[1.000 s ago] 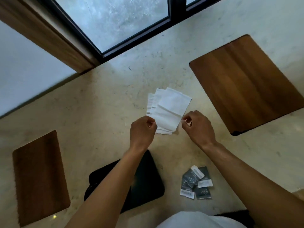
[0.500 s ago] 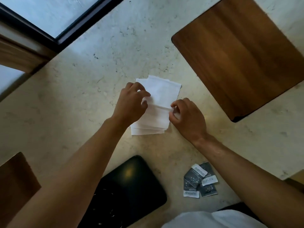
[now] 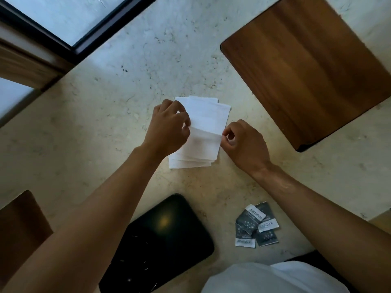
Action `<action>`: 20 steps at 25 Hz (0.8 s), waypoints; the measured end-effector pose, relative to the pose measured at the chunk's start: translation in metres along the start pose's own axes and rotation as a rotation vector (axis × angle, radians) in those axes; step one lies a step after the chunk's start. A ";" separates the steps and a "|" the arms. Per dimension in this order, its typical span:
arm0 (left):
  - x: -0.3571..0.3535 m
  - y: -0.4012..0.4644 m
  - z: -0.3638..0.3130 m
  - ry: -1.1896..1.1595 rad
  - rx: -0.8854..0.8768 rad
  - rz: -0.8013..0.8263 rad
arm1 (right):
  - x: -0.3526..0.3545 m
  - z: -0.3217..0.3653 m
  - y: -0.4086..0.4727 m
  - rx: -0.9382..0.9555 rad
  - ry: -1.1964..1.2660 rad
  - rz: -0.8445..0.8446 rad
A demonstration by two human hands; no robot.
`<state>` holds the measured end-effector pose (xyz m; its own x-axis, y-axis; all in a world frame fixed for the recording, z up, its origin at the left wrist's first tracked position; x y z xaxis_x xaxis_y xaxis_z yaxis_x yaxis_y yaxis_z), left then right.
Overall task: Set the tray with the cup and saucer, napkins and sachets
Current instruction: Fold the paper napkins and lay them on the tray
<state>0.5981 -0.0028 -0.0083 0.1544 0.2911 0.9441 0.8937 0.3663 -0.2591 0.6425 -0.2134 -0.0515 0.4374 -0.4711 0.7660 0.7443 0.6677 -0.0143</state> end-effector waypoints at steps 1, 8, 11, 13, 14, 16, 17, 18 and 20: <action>0.006 -0.005 -0.002 -0.015 0.002 -0.015 | 0.001 0.001 -0.003 0.018 0.007 0.000; 0.060 -0.081 -0.020 -0.039 -0.022 -0.151 | 0.024 0.038 -0.031 0.196 0.136 0.001; 0.082 -0.129 -0.028 -0.146 -0.010 -0.170 | 0.036 0.063 -0.052 0.314 0.211 0.031; 0.091 -0.163 -0.029 -0.273 0.064 -0.144 | 0.044 0.075 -0.066 0.305 0.380 0.060; 0.093 -0.180 -0.028 -0.342 0.118 -0.140 | 0.047 0.079 -0.072 0.276 0.470 0.116; 0.090 -0.208 -0.023 -0.481 0.247 -0.153 | 0.049 0.087 -0.084 0.259 0.593 0.266; 0.086 -0.219 -0.020 -0.546 0.319 -0.156 | 0.047 0.090 -0.090 0.275 0.620 0.315; 0.080 -0.231 -0.018 -0.601 0.390 -0.157 | 0.044 0.095 -0.098 0.286 0.652 0.344; 0.067 -0.251 -0.011 -0.689 0.519 -0.138 | 0.035 0.105 -0.113 0.215 0.769 0.360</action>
<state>0.3886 -0.0850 0.1221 -0.3795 0.6228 0.6842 0.5552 0.7449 -0.3700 0.5209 -0.2450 0.0444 0.9041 -0.4173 0.0915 0.4183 0.9083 0.0089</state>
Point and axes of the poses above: each hand's wrist, its own y-axis towards the middle knuckle, its own x-axis out of the back of the hand, z = x × y, the point moved 2 cm from there along y, towards the middle knuckle, and after that the axes turned 15 degrees about x, right-handed, at the moved point
